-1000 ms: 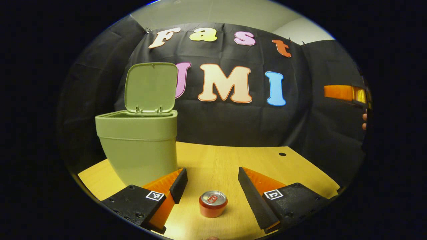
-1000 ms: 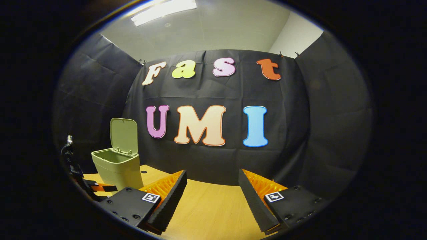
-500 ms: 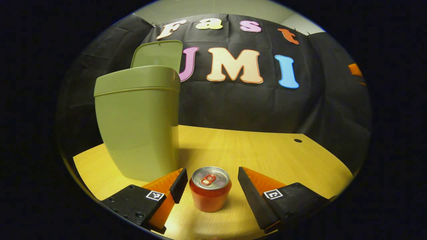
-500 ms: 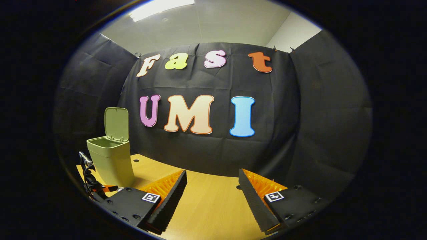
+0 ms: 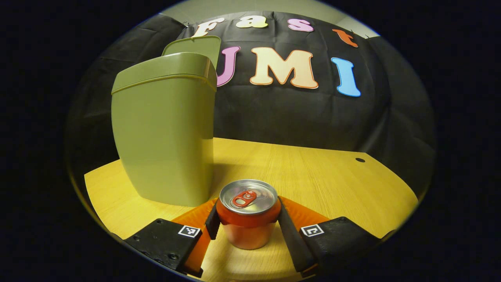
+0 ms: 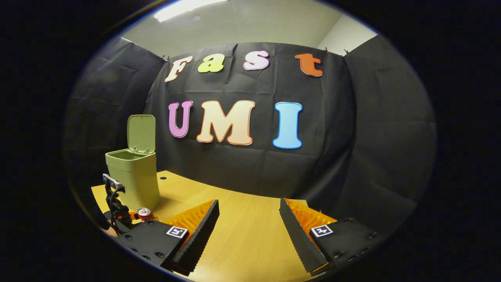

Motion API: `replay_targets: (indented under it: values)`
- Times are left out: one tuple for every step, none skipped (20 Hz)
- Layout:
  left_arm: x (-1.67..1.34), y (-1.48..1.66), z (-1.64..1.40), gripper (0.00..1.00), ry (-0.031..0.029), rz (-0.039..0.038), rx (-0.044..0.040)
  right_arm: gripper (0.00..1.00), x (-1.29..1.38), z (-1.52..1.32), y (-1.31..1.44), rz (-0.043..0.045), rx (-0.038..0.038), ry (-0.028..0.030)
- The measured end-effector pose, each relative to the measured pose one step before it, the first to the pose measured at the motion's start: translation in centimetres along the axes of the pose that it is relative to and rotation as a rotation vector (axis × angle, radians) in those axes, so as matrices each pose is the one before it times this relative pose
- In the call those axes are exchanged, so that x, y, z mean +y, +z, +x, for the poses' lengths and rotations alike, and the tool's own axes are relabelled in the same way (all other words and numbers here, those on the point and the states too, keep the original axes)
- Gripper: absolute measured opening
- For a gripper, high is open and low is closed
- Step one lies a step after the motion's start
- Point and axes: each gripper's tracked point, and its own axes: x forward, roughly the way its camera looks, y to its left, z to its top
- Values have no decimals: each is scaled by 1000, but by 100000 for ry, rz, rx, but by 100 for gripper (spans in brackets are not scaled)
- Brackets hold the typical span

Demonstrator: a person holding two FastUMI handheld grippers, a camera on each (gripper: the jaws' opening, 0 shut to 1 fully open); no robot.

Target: Press the lid of the desktop garbage bin to open it, pick up the crumpled paper on the desktop and throw it into the bin, then pick up the pop can on the desktop and drop it into the bin, and finally close the garbage bin lid.

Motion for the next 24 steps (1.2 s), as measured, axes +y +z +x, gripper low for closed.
replay_targets:
  values:
    - [-305, 998, -394, 78, -571, 708, -726, 98, 695, -8, -88, 437, -197, 1824]
    - [-275, 1503, -502, 78, -655, 1773, -1911, 98, 659, 43, -200, 412, -194, 1699]
    - [-395, 1804, -319, 78, -1178, 2092, -2164, 98, 750, -29, -350, 1076, 488, 1979]
    - [-334, 1948, -293, 78, -1145, 2221, -2195, 98, 1004, -93, -473, 1753, 990, 2218]
    - [-203, 2025, -257, 78, -1171, 1614, -1871, 98, 1102, -73, -334, 1790, 979, 2504]
    - [-106, 2320, -195, 77, -694, 1156, -2361, 98, 1138, 8, -324, 1634, 368, 2222]
    - [-30, 2278, -118, 77, -822, 552, -2522, 98, 1019, 93, -59, 1049, -165, 2068]
    - [122, 1933, -189, 77, 58, 851, -1994, 98, 998, -6, -159, 444, -646, 1830]
    - [166, 1946, 148, 77, -191, 1223, -1536, 98, 744, 274, 141, 34, -781, 852]
    - [19, 1785, 10, 77, -641, 785, -1715, 98, 623, 407, -145, 551, 46, 1041]
    - [131, 1867, 142, 77, -747, 928, -2358, 98, 740, 368, -83, 1085, 383, 914]
    - [355, 1832, 203, 77, -623, 577, -2684, 96, 647, 397, 103, 1061, 150, 689]
    - [509, 1597, 405, 77, -476, -248, -1873, 98, 414, 488, 238, 760, -8, -334]
    - [588, 1146, 515, 77, -429, -878, -904, 98, 184, 486, 394, 846, -475, -693]
    - [854, 1114, 546, 77, -156, -865, -626, 98, 416, 472, 491, 1105, -932, -428]
    - [1188, 1134, 459, 77, 789, -1064, -1443, 98, 470, 424, 452, 669, -1195, -508]
    - [1271, 1153, 515, 77, 1029, -795, -1693, 98, 277, 470, 418, 21, -995, -1046]
    - [1367, 726, 492, 77, 951, -23, -1336, 99, 278, 304, 40, -157, -700, -1085]
    - [1475, 536, 617, 77, 1558, 720, -1032, 98, 143, 324, 81, -12, -521, -856]
    - [1872, -52, 650, 77, 2405, 1286, -186, 98, 234, 213, -161, 59, 186, -627]
    - [1701, -264, 599, 77, 2532, 1488, 650, 98, 122, 253, -319, 202, 851, -870]
    - [1563, -401, 561, 77, 2329, 1116, 759, 99, 106, 267, -343, 657, 958, -420]
    - [1386, -521, 471, 77, 2069, 1184, 778, 98, 81, 261, -269, 465, 1100, -586]
    - [1259, -733, 539, 77, 1797, 696, 1203, 98, 50, 310, -217, 250, 1059, -509]
